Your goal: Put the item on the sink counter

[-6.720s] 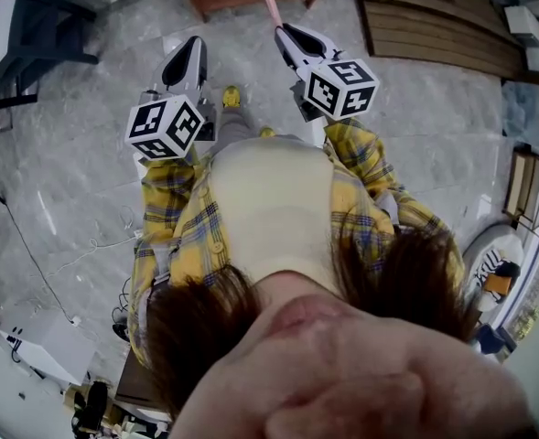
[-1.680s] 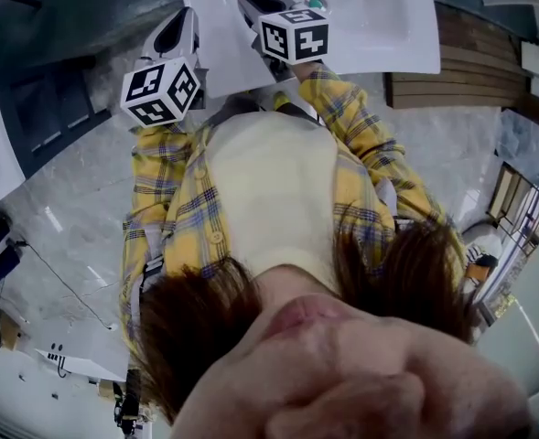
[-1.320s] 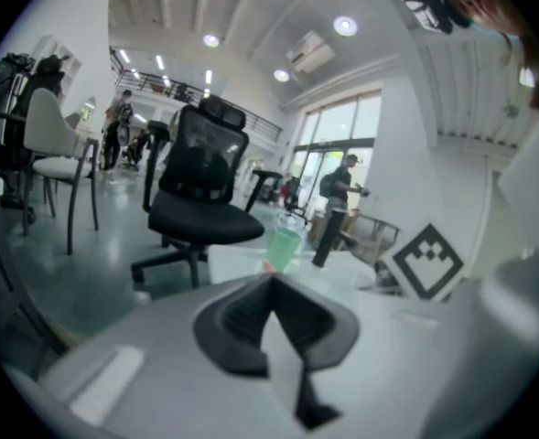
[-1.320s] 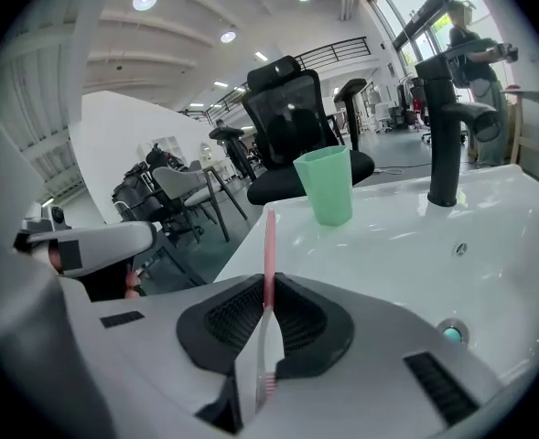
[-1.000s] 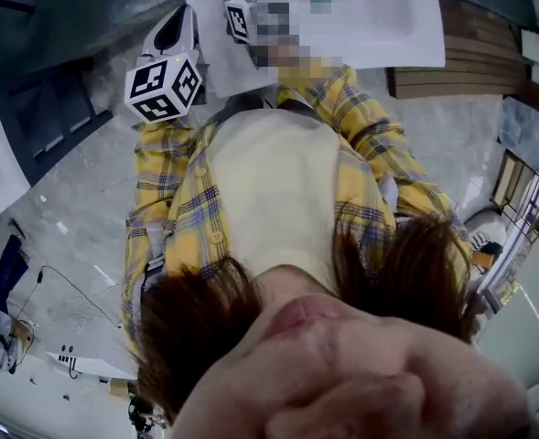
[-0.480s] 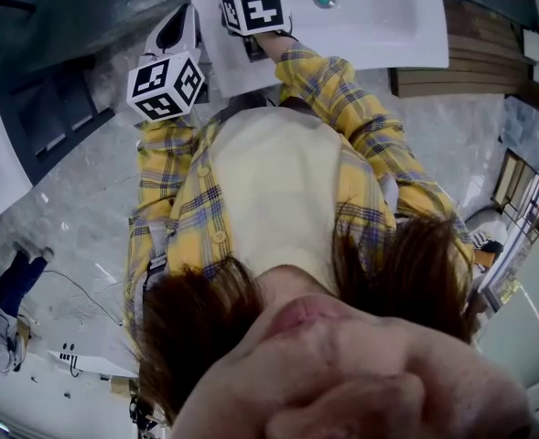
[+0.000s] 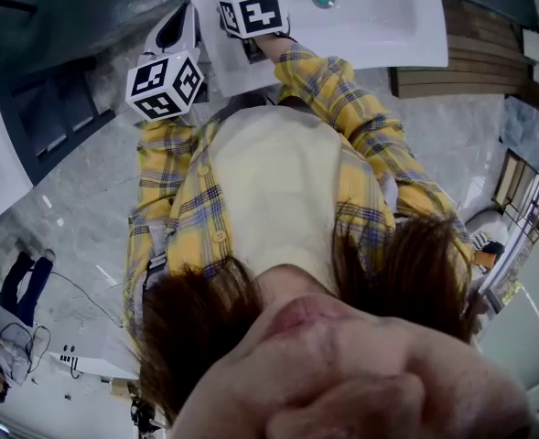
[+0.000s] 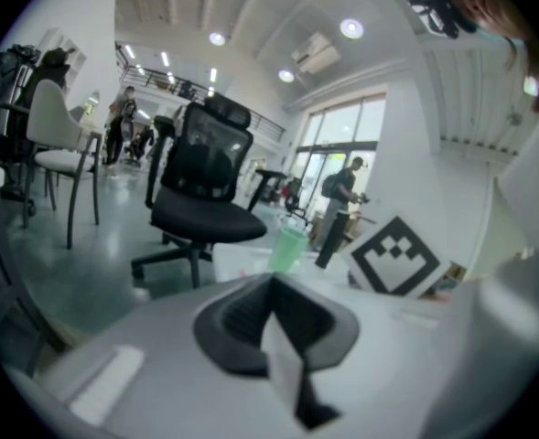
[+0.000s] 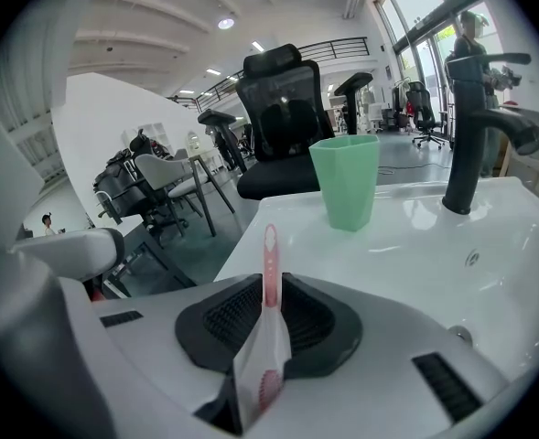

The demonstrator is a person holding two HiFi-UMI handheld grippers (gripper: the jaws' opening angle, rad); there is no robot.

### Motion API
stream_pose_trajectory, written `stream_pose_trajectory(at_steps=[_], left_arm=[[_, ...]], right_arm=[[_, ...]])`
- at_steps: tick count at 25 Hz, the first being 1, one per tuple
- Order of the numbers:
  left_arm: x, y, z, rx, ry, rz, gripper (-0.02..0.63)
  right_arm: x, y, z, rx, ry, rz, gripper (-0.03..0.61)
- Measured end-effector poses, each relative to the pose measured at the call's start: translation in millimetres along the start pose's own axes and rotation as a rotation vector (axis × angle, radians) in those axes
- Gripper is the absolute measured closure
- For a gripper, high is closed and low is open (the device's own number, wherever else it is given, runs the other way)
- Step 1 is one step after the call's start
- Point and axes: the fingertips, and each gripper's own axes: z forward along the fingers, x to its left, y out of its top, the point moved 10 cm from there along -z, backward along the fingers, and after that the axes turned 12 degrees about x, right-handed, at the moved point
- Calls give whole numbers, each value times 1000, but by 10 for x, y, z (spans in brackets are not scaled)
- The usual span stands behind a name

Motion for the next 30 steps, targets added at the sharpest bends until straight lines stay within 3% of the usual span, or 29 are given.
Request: stream_pose_trajectory(at_steps=[30], left_arm=[[-375, 7, 18, -14, 26, 4, 607]], right_arm=[[-307, -170, -653, -83, 78, 33, 538]])
